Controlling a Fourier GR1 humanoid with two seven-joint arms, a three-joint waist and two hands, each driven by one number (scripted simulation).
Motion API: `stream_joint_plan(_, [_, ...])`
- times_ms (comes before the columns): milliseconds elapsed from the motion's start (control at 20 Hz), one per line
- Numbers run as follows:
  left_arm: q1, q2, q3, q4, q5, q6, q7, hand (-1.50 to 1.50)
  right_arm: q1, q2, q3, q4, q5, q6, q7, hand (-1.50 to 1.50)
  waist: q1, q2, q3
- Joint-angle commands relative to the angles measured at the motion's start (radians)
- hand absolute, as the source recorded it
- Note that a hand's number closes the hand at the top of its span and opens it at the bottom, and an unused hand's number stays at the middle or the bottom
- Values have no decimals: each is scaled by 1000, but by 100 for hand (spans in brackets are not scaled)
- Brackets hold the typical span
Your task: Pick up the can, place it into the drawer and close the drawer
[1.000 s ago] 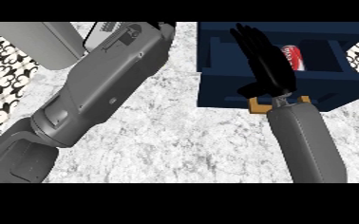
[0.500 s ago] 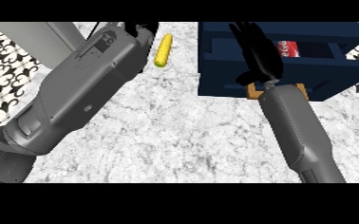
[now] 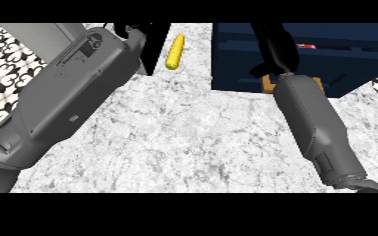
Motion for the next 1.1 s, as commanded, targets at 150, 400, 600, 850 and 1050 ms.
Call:
stream_joint_plan(150, [39,12,1,-66,-31,8,7,-150,-89,-3,-59,209,5,-154,-3,-150,15,25,15])
stream_joint_plan(400, [21,87,1,-113,-41,-11,84,-150,-212,-37,-80,281,19,-158,32,-150,23,24,15])
stream_joint_plan(600, [72,84,12,-167,-43,7,77,-150,-260,-51,-90,327,24,-166,42,-150,35,26,14])
stream_joint_plan(850, [57,102,4,-195,-49,-5,113,-150,-319,-107,-100,361,31,-140,58,-150,54,33,15])
stream_joint_plan(1050, [101,107,11,-221,-63,-4,81,-150,-355,-101,-121,378,8,-114,44,-150,56,34,14])
